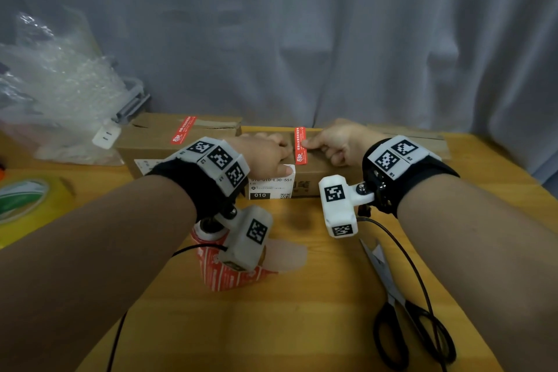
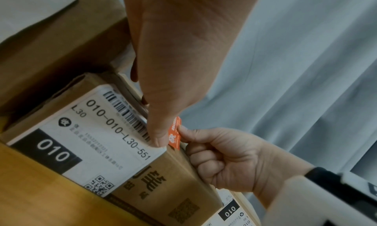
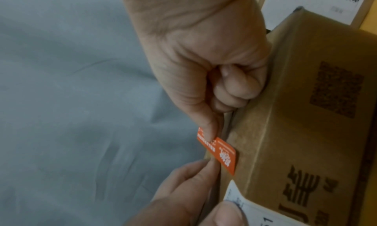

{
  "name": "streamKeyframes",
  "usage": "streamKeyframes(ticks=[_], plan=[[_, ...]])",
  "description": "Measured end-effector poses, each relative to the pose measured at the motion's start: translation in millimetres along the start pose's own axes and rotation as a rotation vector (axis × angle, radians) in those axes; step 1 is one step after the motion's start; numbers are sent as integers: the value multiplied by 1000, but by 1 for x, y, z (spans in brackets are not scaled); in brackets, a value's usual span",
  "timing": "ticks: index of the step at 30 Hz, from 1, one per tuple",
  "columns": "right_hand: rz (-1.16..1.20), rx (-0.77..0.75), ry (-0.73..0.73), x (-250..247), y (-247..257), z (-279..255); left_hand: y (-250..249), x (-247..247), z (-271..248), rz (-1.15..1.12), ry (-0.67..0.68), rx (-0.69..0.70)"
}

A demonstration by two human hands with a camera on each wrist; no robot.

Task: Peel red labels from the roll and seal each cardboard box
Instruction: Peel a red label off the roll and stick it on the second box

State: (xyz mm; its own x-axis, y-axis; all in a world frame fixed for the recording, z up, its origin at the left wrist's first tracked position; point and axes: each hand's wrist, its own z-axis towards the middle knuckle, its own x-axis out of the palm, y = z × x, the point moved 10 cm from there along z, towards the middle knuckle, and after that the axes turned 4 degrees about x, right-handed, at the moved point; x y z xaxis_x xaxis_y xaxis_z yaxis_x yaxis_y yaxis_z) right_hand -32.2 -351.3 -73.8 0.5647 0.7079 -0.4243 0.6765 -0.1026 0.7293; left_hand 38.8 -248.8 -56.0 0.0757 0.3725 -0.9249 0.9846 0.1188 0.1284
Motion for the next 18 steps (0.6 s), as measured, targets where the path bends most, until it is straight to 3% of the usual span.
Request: streamKeyframes(ticks=[18], plan=[[-303, -189, -217, -4, 18, -15, 1, 1, -3, 0, 14, -13]])
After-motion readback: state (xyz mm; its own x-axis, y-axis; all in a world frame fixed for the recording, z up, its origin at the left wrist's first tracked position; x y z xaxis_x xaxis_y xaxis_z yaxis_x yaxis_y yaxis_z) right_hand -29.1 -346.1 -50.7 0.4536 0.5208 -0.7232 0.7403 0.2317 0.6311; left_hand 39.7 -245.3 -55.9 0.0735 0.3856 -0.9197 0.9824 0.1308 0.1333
